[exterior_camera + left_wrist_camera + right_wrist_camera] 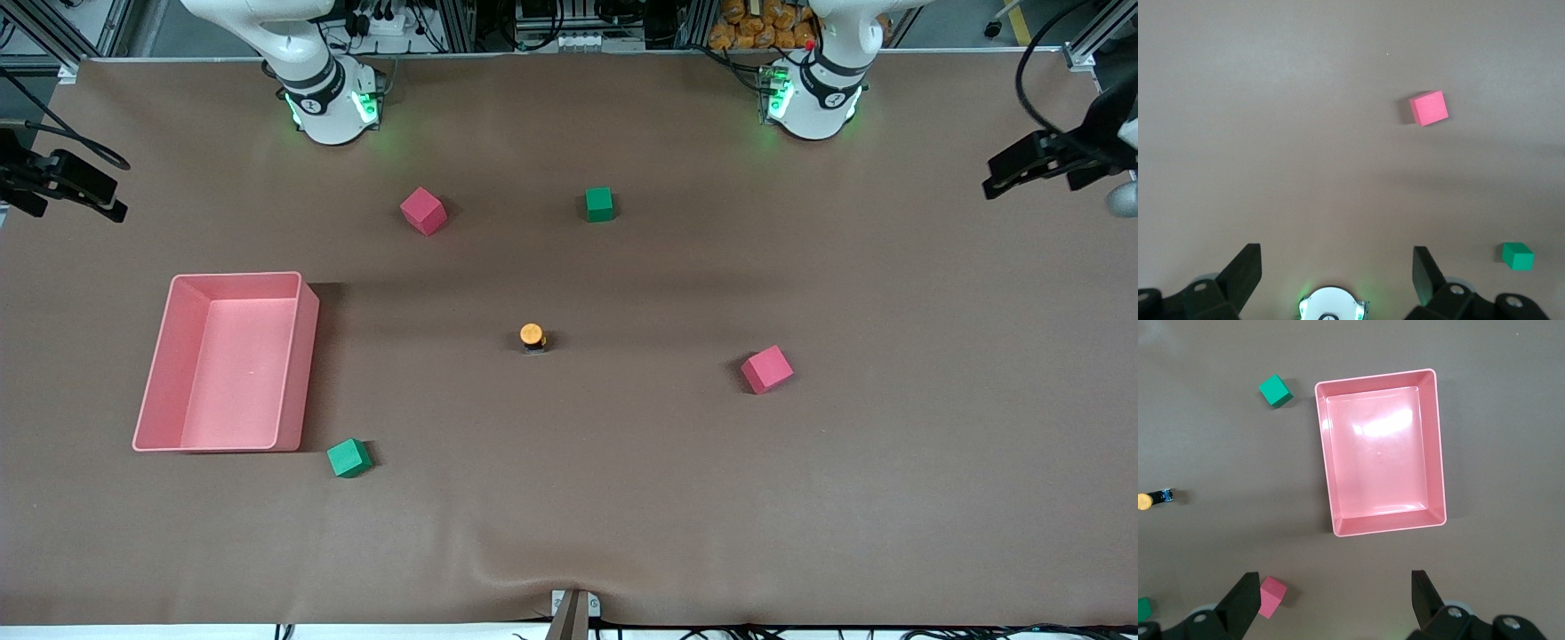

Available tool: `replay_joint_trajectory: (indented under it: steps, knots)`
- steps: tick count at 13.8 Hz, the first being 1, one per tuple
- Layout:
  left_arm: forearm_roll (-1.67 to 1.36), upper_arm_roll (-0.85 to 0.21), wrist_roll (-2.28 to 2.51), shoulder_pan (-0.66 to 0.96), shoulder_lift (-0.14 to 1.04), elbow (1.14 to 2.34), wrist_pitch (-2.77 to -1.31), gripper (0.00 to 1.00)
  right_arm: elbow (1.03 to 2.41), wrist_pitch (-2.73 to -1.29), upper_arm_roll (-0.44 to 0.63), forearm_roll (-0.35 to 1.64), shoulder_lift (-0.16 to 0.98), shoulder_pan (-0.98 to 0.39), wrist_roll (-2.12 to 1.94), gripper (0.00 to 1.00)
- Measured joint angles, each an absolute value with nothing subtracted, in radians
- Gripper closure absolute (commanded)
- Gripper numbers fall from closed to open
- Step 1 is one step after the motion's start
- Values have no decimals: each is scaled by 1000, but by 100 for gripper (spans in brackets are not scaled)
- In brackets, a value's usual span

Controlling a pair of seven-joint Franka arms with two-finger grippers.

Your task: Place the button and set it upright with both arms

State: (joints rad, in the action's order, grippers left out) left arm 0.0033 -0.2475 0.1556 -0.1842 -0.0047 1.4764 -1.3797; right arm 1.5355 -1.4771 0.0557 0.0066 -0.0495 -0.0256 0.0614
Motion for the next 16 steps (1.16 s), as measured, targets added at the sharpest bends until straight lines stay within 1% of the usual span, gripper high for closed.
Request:
replay_joint_trajectory:
  steps: [5, 7, 16]
  knots:
    - [3, -259, 156, -181, -6, 1552, -1511, 0, 1536, -1477, 57, 7, -50, -26, 61, 0]
    - [3, -261, 155, -180, -11, 1569, -1541, 0, 1535, -1477, 57, 7, -50, -26, 61, 0]
    - [3, -247, 15, -199, -52, 1558, -1532, 0, 1535, -1477, 62, 7, -50, -26, 61, 0]
